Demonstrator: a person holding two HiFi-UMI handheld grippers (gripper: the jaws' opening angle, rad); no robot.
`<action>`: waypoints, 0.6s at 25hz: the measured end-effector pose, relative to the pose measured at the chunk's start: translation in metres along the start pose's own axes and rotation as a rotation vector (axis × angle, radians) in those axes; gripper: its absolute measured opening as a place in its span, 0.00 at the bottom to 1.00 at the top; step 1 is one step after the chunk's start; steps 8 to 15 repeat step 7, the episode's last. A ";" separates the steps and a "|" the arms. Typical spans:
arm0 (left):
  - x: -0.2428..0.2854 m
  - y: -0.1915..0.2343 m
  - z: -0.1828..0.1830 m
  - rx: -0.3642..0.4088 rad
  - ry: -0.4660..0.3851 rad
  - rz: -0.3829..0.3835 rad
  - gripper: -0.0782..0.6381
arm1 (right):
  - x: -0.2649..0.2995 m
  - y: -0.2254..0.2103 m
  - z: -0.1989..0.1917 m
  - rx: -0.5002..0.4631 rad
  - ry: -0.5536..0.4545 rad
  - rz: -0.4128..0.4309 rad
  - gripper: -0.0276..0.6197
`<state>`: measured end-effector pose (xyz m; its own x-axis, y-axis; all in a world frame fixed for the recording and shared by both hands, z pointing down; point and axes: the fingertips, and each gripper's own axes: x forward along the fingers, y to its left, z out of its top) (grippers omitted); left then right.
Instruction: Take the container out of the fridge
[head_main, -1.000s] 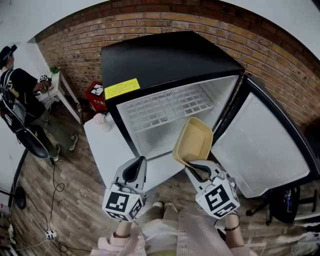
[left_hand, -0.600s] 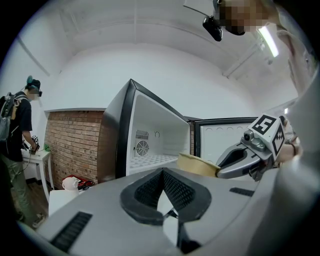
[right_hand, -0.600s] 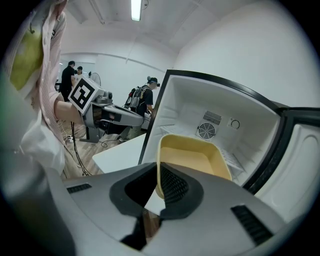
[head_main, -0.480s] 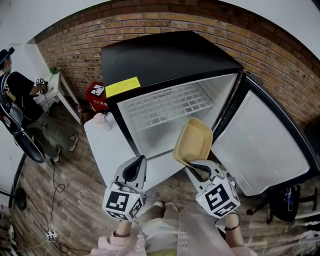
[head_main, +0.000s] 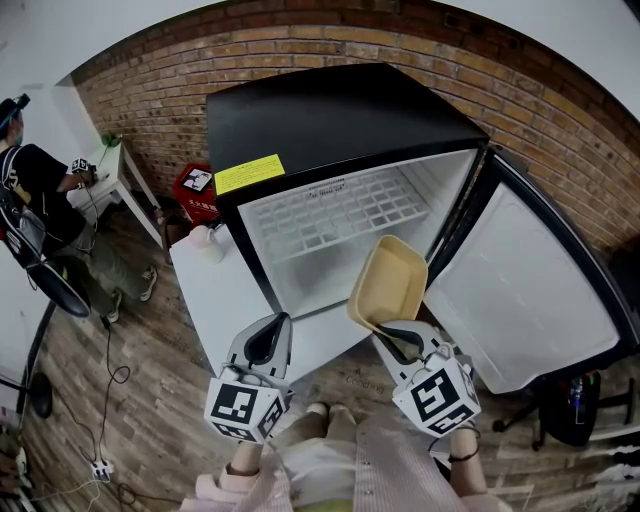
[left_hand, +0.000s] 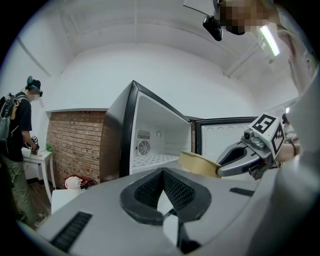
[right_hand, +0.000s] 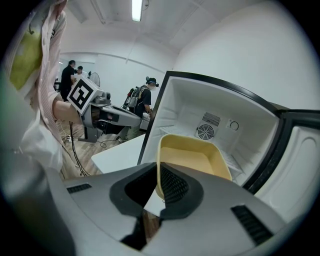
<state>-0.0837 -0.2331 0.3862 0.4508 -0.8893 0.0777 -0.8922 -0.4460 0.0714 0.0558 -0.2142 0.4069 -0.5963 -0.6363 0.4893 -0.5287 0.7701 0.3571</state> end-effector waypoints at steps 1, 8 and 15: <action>0.000 -0.001 0.000 0.000 0.000 -0.001 0.10 | 0.001 0.001 0.000 -0.003 -0.001 0.001 0.08; -0.001 -0.001 0.002 -0.003 -0.003 -0.006 0.10 | 0.004 0.000 -0.004 -0.018 -0.014 -0.008 0.08; -0.001 -0.001 0.002 -0.003 -0.003 -0.006 0.10 | 0.004 0.000 -0.004 -0.018 -0.014 -0.008 0.08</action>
